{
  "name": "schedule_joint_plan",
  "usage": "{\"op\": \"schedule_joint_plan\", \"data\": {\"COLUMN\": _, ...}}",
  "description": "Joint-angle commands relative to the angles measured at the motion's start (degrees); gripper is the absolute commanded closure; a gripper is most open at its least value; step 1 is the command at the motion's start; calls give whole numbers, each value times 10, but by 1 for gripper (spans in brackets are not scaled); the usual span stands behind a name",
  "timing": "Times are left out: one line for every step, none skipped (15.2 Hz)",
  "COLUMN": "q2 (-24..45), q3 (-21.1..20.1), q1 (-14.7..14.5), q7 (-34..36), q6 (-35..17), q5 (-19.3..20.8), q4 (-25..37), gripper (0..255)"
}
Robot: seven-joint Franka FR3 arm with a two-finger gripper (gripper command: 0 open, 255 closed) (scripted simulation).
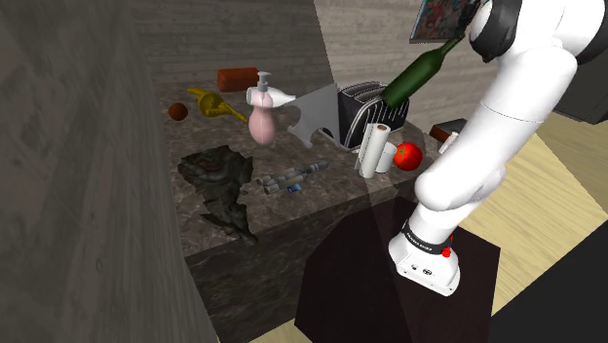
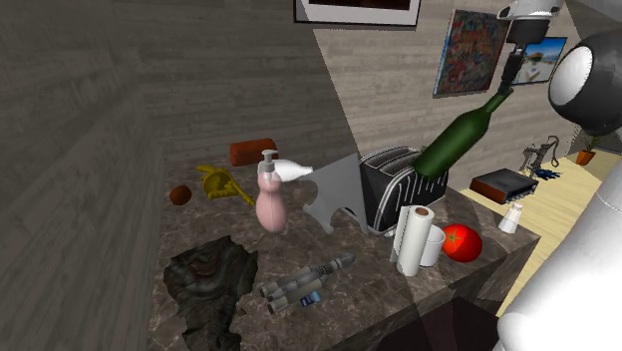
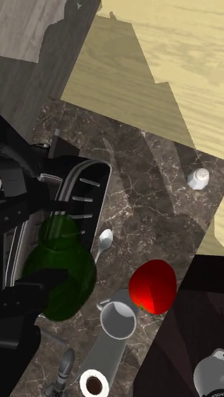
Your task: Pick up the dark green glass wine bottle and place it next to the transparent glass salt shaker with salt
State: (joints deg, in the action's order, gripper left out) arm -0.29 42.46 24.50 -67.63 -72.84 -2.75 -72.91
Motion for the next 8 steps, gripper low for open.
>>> {"op": "schedule_joint_plan", "data": {"q2": 46, "q3": 31, "q1": 31, "q7": -51, "q6": 12, "q5": -34, "q4": 43, "gripper": 255}}
{"op": "schedule_joint_plan", "data": {"q2": 69, "q3": 42, "q1": 50, "q7": -74, "q6": 20, "q5": -52, "q4": 65, "gripper": 255}}
{"op": "schedule_joint_plan", "data": {"q2": 77, "q3": 45, "q1": 59, "q7": -82, "q6": 23, "q5": -59, "q4": 73, "gripper": 255}}
{"op": "schedule_joint_plan", "data": {"q2": 67, "q3": 41, "q1": 53, "q7": -77, "q6": 10, "q5": -50, "q4": 54, "gripper": 255}}
{"op": "schedule_joint_plan", "data": {"q2": 57, "q3": 38, "q1": 48, "q7": -74, "q6": -1, "q5": -42, "q4": 36, "gripper": 255}}
{"op": "schedule_joint_plan", "data": {"q2": 48, "q3": 36, "q1": 43, "q7": -70, "q6": -12, "q5": -35, "q4": 19, "gripper": 255}}
{"op": "schedule_joint_plan", "data": {"q2": 40, "q3": 34, "q1": 38, "q7": -66, "q6": -23, "q5": -29, "q4": 3, "gripper": 255}}
{"op": "schedule_joint_plan", "data": {"q2": 32, "q3": 32, "q1": 34, "q7": -63, "q6": -34, "q5": -22, "q4": -13, "gripper": 255}}
